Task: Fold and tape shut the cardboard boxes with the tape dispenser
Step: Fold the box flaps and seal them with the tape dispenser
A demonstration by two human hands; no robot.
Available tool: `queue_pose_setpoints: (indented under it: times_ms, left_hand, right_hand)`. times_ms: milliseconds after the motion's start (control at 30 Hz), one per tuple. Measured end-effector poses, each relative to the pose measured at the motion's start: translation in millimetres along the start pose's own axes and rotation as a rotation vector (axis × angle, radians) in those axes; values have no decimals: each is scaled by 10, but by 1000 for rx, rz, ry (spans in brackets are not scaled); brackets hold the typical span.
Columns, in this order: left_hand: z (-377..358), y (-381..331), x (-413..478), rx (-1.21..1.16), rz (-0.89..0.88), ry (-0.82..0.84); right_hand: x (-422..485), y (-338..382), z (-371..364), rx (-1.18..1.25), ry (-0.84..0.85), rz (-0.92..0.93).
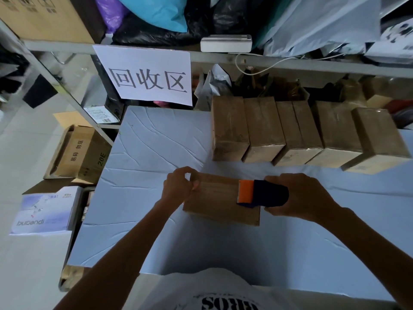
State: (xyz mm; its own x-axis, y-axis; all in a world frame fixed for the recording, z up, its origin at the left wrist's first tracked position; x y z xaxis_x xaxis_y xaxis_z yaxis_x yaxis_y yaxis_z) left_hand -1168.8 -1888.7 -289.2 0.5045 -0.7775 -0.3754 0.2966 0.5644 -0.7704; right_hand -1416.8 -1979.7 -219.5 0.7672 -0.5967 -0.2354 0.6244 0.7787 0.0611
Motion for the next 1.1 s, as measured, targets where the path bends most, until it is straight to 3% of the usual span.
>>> queue_pose_setpoints:
  times_ms: [500,567,633,700,767,867,967,1100]
  left_hand:
    - [566,416,30,-47,134,-18]
    - [675,276,-28,117,27,-155]
    - [605,-88,-175,228,-241,-278]
    - [182,-362,-293,223,-448,-96]
    - [-153,-433,-359,158,-504,64]
    - [-180,-355,-314,25,-459,26]
    - [-181,-263,-298,-174,-416,98]
    - [-144,-173,-236,-213,-367,74]
  right_hand:
    - [361,394,-223,99,-97,42]
    - [423,404,-189,89,-112,45]
    - [455,379,-149,79,-125,38]
    - [476,418,-118,53,-128,60]
    - [492,474,-88,46,-137,92]
    - [484,424,-73,102,-126,70]
    - [469,356,-135,146,-84,61]
    - [278,15,-165,90,-42,34]
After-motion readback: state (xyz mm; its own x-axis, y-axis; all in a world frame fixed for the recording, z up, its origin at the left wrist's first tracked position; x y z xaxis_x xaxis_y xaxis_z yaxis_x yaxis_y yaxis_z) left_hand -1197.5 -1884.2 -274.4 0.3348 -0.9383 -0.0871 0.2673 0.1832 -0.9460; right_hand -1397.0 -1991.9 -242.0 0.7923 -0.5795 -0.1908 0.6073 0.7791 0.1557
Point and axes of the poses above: each hand's wrist, its own x-axis towards the middle knuckle, its own z-axis out of the back of the hand, y = z × x, the point moved 10 cm from there along x, towards the middle knuckle, and after that the axes turned 12 degrees about -x, right-handed, at the moved point
